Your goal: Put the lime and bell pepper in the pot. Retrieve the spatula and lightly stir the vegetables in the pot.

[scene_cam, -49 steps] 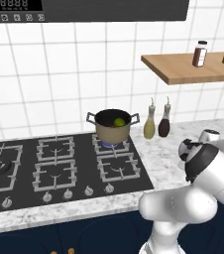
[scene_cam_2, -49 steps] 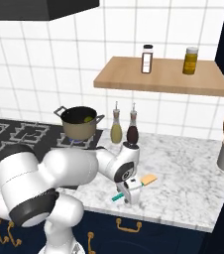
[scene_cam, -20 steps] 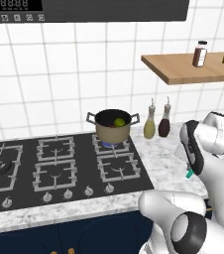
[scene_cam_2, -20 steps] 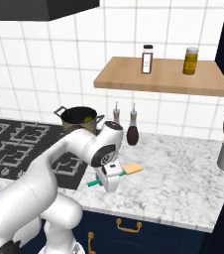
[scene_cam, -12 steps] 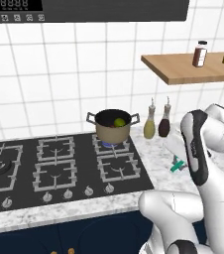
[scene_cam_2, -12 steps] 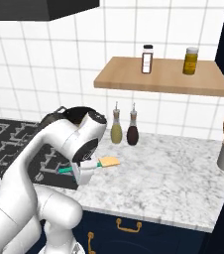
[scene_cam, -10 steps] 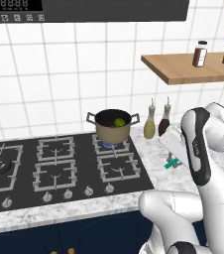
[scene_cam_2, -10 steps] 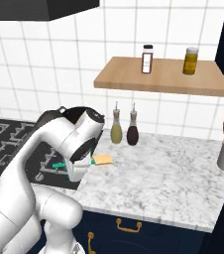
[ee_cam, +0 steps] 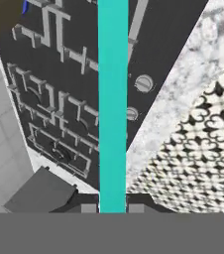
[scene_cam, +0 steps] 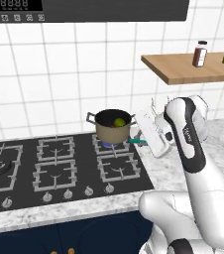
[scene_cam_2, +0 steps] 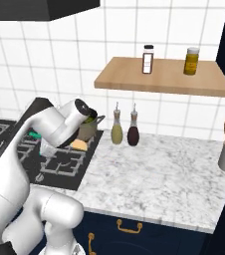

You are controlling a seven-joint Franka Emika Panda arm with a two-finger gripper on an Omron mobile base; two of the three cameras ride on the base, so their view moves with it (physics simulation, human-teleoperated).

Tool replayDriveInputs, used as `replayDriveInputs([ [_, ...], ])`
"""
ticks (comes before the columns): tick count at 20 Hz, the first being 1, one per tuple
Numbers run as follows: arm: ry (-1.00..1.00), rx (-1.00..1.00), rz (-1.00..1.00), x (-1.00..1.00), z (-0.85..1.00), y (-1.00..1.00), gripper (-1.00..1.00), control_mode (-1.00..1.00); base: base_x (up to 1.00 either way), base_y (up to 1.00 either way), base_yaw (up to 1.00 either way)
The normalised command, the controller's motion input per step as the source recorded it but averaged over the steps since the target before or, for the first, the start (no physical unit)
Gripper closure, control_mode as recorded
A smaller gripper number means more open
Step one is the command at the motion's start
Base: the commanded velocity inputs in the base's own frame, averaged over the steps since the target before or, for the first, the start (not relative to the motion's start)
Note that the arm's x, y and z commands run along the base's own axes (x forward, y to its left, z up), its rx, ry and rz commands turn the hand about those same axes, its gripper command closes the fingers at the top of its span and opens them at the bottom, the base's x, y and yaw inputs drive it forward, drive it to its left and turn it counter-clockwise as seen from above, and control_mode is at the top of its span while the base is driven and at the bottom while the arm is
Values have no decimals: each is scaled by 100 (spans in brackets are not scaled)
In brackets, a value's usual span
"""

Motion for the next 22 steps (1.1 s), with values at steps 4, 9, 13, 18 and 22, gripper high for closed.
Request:
replayDriveInputs([
  [4, 1, 15, -29, 97, 59, 26, 100, -100, 0, 0, 0],
  [9, 0, 20, -24, 31, 55, 0, 100, -100, 0, 0, 0],
  [13, 0, 25, -42, 29, 26, 9, 100, -100, 0, 0, 0],
  [18, 0, 18, -53, 59, 6, 21, 100, -100, 0, 0, 0],
  [22, 0, 21, -48, 37, 62, 0, 100, -100, 0, 0, 0],
])
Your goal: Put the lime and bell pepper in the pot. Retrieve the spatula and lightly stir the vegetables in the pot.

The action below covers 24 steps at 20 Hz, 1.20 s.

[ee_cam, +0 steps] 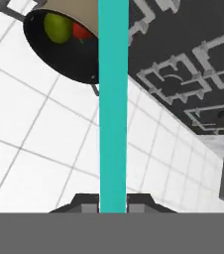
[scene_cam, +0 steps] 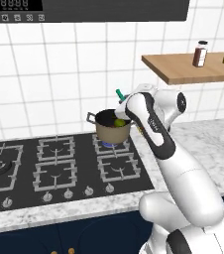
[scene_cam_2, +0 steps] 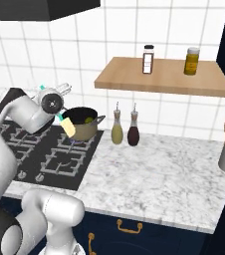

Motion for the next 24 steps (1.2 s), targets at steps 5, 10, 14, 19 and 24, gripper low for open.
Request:
replayDriveInputs([
  [5, -3, 20, -31, 48, 15, 0, 100, -100, 0, 0, 0],
  [10, -16, 19, -12, 5, 11, -40, 100, -100, 0, 0, 0],
  [14, -14, 17, -2, 11, 36, -47, 100, -100, 0, 0, 0],
  [19, -1, 14, 0, 68, -22, -48, 100, -100, 0, 0, 0],
  [24, 0, 9, 1, 59, -39, -18, 100, -100, 0, 0, 0],
])
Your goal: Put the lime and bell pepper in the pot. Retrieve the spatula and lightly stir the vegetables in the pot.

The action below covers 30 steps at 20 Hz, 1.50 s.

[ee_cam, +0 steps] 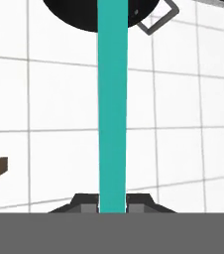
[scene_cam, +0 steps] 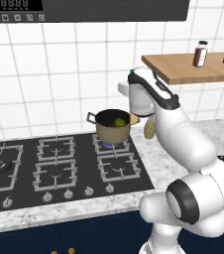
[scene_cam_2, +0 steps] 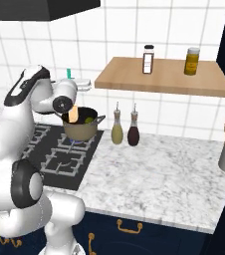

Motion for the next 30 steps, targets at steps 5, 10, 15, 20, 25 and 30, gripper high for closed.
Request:
replayDriveInputs([
  [5, -2, 1, 7, 36, -53, 0, 100, -100, 0, 0, 0],
  [10, -15, 0, 1, 41, 3, 0, 100, -100, 0, 0, 0],
  [15, -1, 0, 0, 47, -45, 0, 100, -100, 0, 0, 0],
  [20, -2, 0, 3, 24, -41, 0, 100, -100, 0, 0, 0],
  [25, -4, 0, 4, 20, -40, 0, 100, -100, 0, 0, 0],
  [30, -14, 0, 2, 36, -9, 0, 100, -100, 0, 0, 0],
])
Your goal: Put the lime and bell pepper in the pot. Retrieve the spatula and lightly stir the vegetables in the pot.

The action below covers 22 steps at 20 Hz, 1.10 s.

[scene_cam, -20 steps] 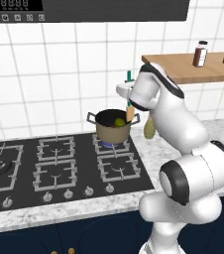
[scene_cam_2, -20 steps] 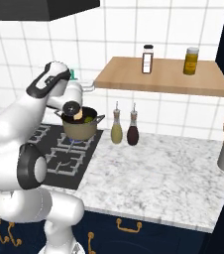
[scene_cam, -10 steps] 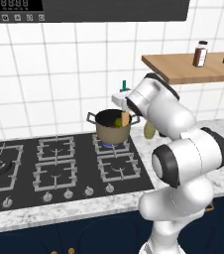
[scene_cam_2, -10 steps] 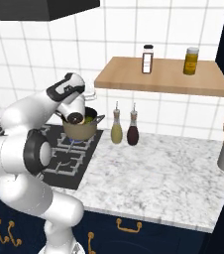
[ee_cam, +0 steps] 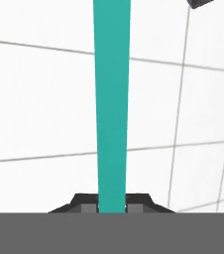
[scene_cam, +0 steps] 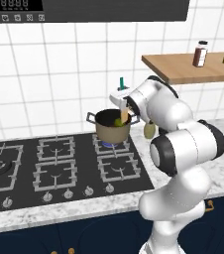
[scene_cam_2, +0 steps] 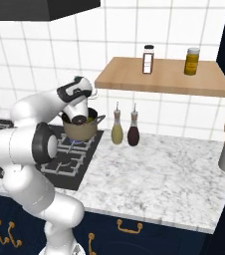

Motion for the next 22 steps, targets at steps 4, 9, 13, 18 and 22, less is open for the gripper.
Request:
replayDriveInputs([
  [4, -6, 7, 2, 42, -19, 0, 100, -100, 0, 0, 0],
  [9, -5, 5, 5, 16, -57, 0, 100, -100, 0, 0, 0],
  [13, -9, 0, 2, 6, -39, 0, 100, -100, 0, 0, 0],
  [18, -5, 0, 2, 11, -53, 0, 100, -100, 0, 0, 0],
  [22, -5, 0, 5, 24, -53, 0, 100, -100, 0, 0, 0],
])
